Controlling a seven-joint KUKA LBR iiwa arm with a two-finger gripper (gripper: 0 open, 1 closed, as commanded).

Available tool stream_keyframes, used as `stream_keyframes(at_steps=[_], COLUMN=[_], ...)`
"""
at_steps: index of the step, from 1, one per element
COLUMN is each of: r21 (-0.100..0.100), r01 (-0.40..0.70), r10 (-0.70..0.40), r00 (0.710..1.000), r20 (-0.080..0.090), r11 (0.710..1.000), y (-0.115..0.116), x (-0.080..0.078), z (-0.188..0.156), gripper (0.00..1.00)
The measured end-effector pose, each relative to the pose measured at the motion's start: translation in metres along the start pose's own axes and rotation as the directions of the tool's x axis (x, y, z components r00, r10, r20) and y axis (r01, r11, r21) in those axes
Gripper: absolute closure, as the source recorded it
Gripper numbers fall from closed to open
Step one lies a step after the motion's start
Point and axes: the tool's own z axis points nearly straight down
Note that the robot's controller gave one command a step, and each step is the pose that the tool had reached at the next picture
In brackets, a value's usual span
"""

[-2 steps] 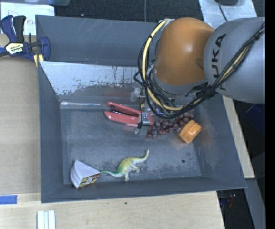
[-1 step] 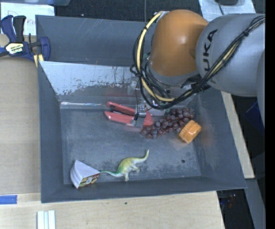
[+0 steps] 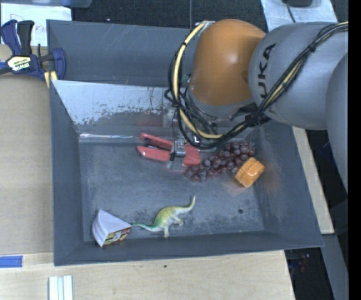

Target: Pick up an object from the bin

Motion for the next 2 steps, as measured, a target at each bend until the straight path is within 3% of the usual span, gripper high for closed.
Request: stream_keyframes(at_steps=[1, 2], r21=[0.0, 0.002], r01=[0.066, 0.055], r10=[-0.066, -0.055], r00=[0.998, 0.998], r20=[0.0, 0.015], r11=[0.998, 0.998], y=[-0.0222, -0.021], x=[-0.0176, -0.0166], z=[-0.0169, -0.0078], gripper=[0.0, 0.0])
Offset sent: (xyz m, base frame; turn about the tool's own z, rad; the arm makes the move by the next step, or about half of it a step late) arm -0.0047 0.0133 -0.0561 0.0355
